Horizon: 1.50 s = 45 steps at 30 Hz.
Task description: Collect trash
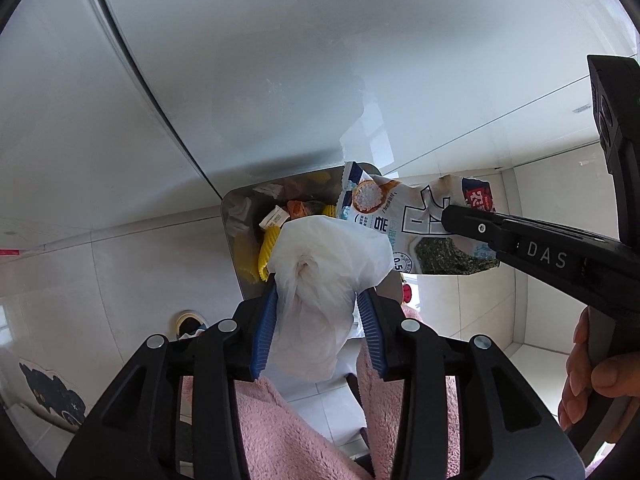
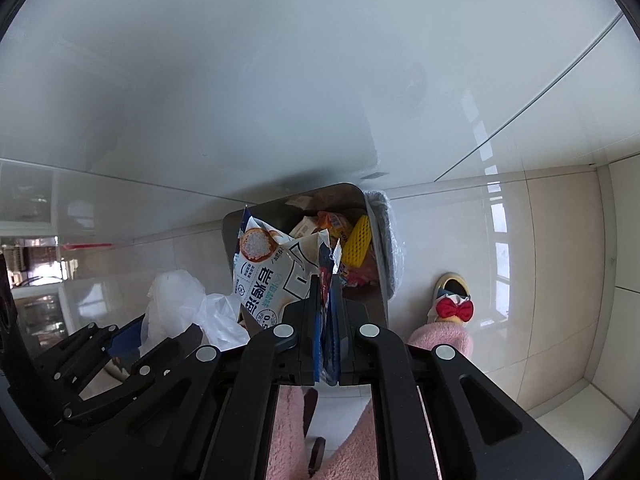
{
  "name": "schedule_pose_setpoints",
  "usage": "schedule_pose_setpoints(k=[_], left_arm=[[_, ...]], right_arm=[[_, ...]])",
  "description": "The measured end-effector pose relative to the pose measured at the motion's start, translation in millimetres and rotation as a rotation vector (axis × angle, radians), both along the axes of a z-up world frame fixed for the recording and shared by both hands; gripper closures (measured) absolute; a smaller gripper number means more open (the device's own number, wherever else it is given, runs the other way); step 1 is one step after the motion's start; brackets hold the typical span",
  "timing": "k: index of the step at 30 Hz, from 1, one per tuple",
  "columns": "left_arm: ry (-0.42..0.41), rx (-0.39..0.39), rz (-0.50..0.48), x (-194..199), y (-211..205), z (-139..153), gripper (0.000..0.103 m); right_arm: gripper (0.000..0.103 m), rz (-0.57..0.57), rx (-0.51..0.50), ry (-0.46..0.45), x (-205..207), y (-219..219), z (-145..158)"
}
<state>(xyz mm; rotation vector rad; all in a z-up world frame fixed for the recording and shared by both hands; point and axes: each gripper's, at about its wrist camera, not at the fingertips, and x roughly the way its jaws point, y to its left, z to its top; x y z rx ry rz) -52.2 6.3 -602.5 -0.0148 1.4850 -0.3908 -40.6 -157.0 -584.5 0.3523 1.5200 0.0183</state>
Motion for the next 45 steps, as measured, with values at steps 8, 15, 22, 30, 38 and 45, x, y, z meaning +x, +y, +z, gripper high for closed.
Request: schedule_pose_setpoints(k=[8,15,22,30,38,45], left_arm=[[-0.018,0.017,0.009,-1,-5,7,0.044],[-0.067,0.033,0.006,2,-6,29,0.008],[-0.106,0.019,0.011,5,1,70,0.008],[-0.196,-0.010,0.013,3,4,154,0.008],[-0.334,-0.022,0.019,8,14,259,0.008],[-0.518,-0.019,0.096,26,32,354,0.008]], right_arm=[[0.042,-0.027,0.032,-0.014,0,-5,-3],[0.009,-0.035,0.003,-0.032,-1,-10,3],[0.003,0.004,-0.028,-0.046,-2,-19,29],[0.003,0.123,-0.102,-0.131,-3,-21,113],[0.003,0.136,-0.133,-0.257,-9,-33,228],[0.003,0.102,-0.168,-0.437,3,-37,321]])
